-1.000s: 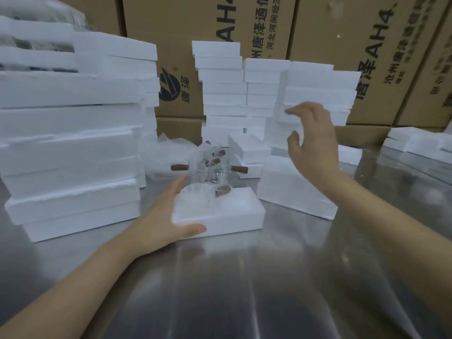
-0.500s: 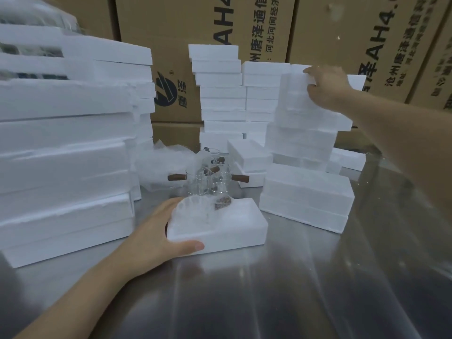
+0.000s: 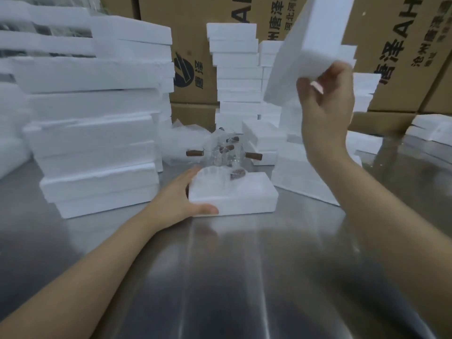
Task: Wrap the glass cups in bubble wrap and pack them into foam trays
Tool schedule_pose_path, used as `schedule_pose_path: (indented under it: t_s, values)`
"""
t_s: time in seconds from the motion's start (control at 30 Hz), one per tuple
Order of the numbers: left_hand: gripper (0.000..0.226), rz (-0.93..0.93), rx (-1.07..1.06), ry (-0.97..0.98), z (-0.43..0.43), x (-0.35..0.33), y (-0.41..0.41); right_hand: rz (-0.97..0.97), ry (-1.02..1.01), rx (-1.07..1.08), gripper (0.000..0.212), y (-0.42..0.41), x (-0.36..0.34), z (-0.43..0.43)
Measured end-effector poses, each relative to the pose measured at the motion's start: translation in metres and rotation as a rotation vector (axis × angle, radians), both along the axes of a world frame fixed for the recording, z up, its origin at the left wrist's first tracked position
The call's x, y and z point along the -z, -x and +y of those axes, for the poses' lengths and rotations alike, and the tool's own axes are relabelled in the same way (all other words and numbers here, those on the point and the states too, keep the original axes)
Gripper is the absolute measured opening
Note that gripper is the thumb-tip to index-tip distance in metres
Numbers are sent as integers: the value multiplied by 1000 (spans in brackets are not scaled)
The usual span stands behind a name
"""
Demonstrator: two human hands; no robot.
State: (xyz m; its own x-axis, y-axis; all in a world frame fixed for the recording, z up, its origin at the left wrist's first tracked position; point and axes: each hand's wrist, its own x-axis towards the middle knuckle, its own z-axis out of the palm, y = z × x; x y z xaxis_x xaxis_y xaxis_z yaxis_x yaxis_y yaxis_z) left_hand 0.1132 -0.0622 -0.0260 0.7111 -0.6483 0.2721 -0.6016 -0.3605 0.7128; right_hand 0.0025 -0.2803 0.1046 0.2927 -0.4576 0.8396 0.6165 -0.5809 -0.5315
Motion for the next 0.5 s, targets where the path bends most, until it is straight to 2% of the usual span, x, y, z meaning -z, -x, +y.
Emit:
schedule_pose_path:
  t_s: [0.07,0.1,0.2,0.3,0.5]
  values:
    - [113,41,-4,21,1,1,2,31,-176,-96,23,19,37,19]
    - [108,39,9,34,2,2,3,49,-239,-124,24,28,53,24]
    - [88,81,39,102,3,4,4,122,-367,-266,24,40,86,28]
    - [89,159,-21,177,3,7,3,167,-453,-378,22,35,97,27]
    - [52,-6,-5,114,8,9,7,212,-812,-597,17,22,112,15]
